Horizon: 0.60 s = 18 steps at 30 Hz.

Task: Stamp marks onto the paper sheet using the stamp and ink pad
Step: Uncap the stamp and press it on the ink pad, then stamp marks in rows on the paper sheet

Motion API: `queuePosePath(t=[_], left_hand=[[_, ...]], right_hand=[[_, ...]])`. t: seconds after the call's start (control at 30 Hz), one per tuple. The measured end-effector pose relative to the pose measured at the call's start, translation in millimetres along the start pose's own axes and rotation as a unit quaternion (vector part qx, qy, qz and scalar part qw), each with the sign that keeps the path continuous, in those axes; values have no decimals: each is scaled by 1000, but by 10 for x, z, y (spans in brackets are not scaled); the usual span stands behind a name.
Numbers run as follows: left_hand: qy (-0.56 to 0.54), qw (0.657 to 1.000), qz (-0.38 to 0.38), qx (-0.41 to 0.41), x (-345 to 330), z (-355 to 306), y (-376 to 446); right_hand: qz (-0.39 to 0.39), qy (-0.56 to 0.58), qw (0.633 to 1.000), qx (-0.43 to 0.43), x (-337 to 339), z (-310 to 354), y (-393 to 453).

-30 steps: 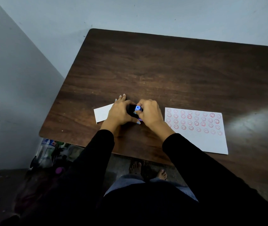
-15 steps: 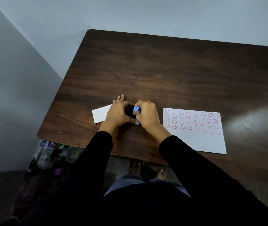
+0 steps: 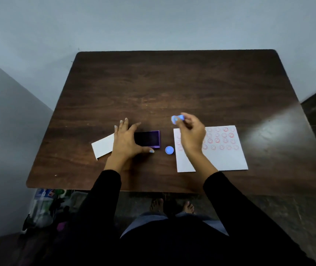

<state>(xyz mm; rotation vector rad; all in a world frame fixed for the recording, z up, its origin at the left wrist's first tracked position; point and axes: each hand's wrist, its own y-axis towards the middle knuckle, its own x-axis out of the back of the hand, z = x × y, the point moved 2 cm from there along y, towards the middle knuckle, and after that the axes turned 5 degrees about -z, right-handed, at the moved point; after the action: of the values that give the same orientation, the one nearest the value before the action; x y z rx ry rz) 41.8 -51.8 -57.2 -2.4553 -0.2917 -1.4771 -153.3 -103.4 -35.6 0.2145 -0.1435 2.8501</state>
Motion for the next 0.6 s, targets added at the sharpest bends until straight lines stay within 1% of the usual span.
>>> queuePosePath(t=[0.1,0.2,0.27,0.47,0.6], left_hand=[[-37,998,-22,-52,-168,-293,-145],[-33,992,-11,-121,-386,-544,-282],[-7,988,-3,-152,-506,-620,-332],[57,983,10,-173,-615,-635,-299],[96,978,24,-185,-621,-658,-193]], right_hand=[[-101,12,994,-40,371,-187,61],[-141,6,990,-29,557,-379,-5],[-143,-9,990,-3,592,-471,-53],[-103,-79,990,53,578,-689,-46],[-85,-103,987,85,531,-689,99]])
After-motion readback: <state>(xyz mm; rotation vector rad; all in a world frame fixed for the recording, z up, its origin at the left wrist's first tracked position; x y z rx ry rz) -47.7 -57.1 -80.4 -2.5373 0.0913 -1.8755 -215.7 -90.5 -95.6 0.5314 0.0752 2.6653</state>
